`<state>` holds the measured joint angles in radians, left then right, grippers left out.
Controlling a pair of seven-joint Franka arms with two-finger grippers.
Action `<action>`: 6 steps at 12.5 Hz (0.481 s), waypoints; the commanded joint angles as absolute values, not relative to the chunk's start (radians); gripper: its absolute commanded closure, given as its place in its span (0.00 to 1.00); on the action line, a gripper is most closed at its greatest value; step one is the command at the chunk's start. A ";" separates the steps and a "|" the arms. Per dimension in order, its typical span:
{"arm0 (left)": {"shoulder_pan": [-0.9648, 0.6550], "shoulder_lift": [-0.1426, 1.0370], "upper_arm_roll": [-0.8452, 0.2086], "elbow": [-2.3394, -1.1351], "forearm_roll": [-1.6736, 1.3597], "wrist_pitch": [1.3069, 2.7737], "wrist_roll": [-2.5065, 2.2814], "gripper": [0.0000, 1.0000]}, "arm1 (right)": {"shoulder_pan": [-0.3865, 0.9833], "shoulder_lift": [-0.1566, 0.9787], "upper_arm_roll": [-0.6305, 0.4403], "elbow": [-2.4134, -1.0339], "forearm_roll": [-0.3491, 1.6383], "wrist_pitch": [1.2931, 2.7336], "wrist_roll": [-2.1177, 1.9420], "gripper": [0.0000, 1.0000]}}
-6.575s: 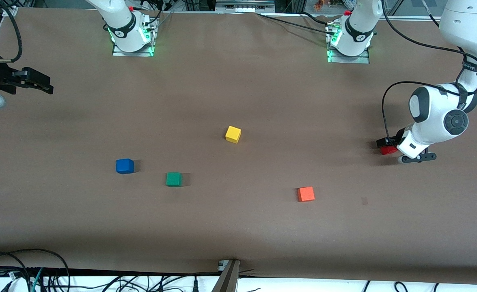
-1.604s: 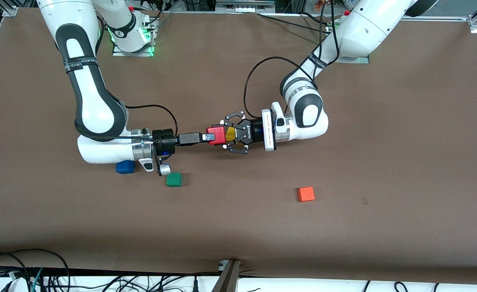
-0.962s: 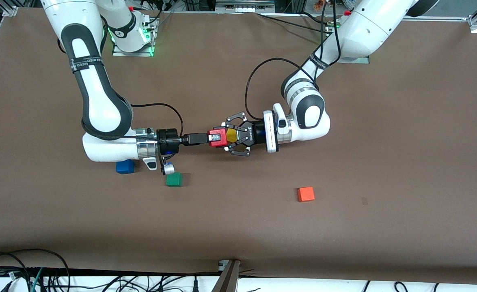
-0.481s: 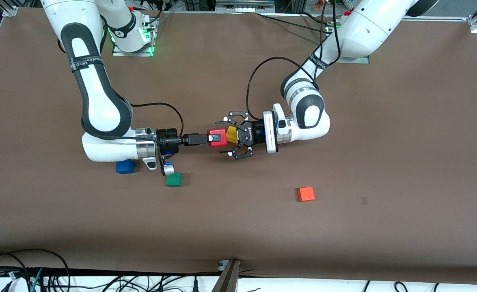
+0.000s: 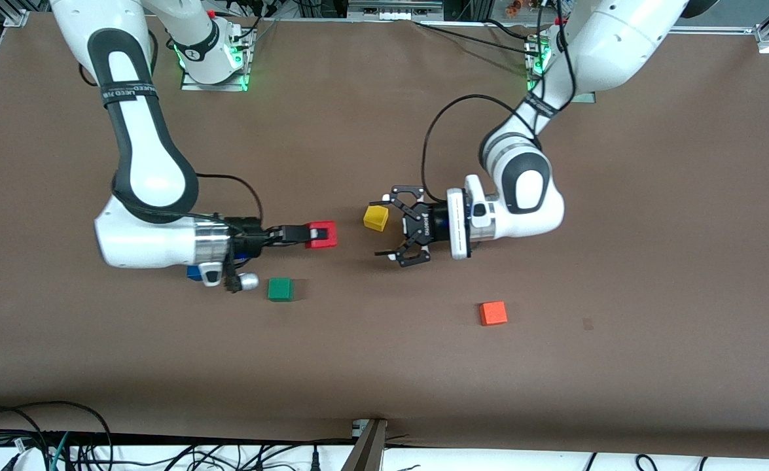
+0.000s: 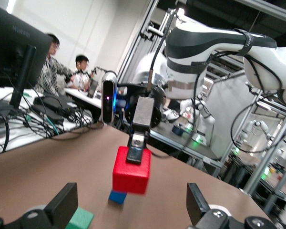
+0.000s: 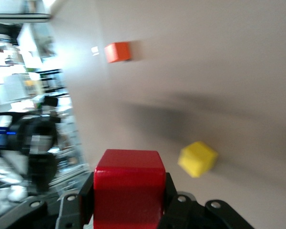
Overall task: Pass red block to right arm, stack on blue
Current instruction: 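Open the left gripper and pull it back from the red cube, then carry the red cube over the blue cube while the left gripper retracts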
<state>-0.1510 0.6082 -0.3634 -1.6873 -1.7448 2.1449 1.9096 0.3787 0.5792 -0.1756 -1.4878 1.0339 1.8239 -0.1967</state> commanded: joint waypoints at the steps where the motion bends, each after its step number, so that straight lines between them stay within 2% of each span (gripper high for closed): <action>1: -0.075 0.554 -0.365 -1.720 -1.518 2.059 1.690 0.00 | 0.383 0.565 -0.195 -1.437 0.718 1.864 -0.180 1.00; 4: -0.032 0.523 -0.361 -1.717 -1.172 1.970 1.438 0.00 | 0.396 0.542 -0.195 -1.462 0.331 1.930 -0.179 1.00; 6: -0.006 0.500 -0.361 -1.710 -0.960 1.918 1.343 0.00 | 0.394 0.503 -0.202 -1.526 0.204 1.959 -0.179 1.00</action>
